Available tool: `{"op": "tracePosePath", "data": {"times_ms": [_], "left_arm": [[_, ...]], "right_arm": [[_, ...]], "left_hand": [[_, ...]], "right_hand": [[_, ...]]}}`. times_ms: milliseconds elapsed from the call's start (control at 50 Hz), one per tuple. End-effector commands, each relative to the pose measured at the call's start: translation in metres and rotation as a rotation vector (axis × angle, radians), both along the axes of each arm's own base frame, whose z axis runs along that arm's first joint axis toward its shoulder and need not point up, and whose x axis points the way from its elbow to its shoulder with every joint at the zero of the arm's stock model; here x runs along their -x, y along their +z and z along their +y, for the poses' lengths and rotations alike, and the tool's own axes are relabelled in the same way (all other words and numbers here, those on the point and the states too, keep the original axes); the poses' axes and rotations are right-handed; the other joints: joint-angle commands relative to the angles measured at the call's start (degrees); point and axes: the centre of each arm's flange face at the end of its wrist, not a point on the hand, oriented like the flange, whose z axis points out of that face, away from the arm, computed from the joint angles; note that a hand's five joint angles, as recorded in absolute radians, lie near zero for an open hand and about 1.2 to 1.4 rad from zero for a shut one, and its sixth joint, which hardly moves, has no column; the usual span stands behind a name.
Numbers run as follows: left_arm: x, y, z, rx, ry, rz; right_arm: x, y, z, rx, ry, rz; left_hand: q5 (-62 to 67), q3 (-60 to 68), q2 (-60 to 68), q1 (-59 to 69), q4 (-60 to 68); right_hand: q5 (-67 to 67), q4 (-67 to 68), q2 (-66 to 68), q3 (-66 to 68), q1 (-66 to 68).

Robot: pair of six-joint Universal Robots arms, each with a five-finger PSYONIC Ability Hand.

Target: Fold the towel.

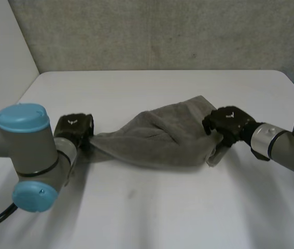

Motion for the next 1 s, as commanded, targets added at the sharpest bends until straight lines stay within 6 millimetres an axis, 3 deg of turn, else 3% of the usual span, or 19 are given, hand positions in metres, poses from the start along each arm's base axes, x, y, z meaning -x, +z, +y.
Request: {"op": "tracePosePath", "data": {"times_ms": [20,60,240,380,520,660,760,860,900,1000], "left_arm": [[-0.003,-0.006,0.011,-0.036,-0.003,-0.016],[-0.005,0.0,0.016,-0.028,-0.007,-0.011],[-0.009,0.008,0.029,-0.021,-0.015,-0.005],[-0.013,0.011,0.034,-0.018,-0.007,-0.003],[-0.016,0.018,0.035,0.0,0.0,0.007],[-0.015,0.018,0.039,-0.003,-0.008,0.005],[-0.015,0.017,0.04,-0.003,-0.009,0.005],[-0.016,0.018,0.039,-0.001,-0.006,0.008],[-0.016,0.018,0.038,-0.001,-0.004,0.008],[-0.018,0.018,0.036,-0.001,0.002,0.008]], "right_arm": [[0.008,-0.003,0.008,-0.056,-0.04,0.05],[0.01,0.001,0.009,-0.062,-0.059,0.041],[0.016,0.019,0.029,-0.137,-0.151,-0.071],[0.032,0.01,0.038,-0.21,-0.257,-0.142],[0.046,0.012,0.059,-0.23,-0.329,-0.129],[0.05,0.004,0.065,-0.273,-0.341,-0.118],[0.047,-0.011,0.06,-0.315,-0.339,-0.107],[0.041,-0.026,0.039,-0.344,-0.352,-0.106],[0.035,-0.032,0.025,-0.344,-0.386,-0.116],[0.019,-0.034,0.007,-0.312,-0.406,-0.131]], "left_hand": [[10.79,9.52,9.49,11.59,9.48],[4.59,3.32,3.29,5.39,3.27],[3.05,1.78,1.75,3.85,1.74],[2.72,1.44,1.42,3.52,1.4],[2.72,1.44,1.42,3.52,1.4],[2.72,1.44,1.42,3.52,1.4],[2.55,1.28,1.25,3.35,1.23],[2.38,1.11,1.08,3.18,1.06],[2.38,1.11,1.08,3.18,1.06],[2.38,1.11,1.08,3.18,1.06]], "right_hand": [[-11.12,-12.24,-11.7,-11.82,-11.18],[-12.15,-13.27,-12.73,-12.85,-12.22],[-14.0,-15.12,-14.58,-14.7,-14.07],[-13.83,-14.95,-14.41,-14.53,-13.9],[-11.99,-13.11,-12.57,-12.69,-12.05],[-10.64,-11.76,-11.22,-11.34,-10.7],[-10.81,-11.93,-11.39,-11.5,-10.87],[-18.38,-19.49,-18.95,-19.07,-18.44],[-32.28,-33.4,-32.86,-32.97,-32.34],[-32.59,-33.71,-33.17,-33.29,-32.66]]}}
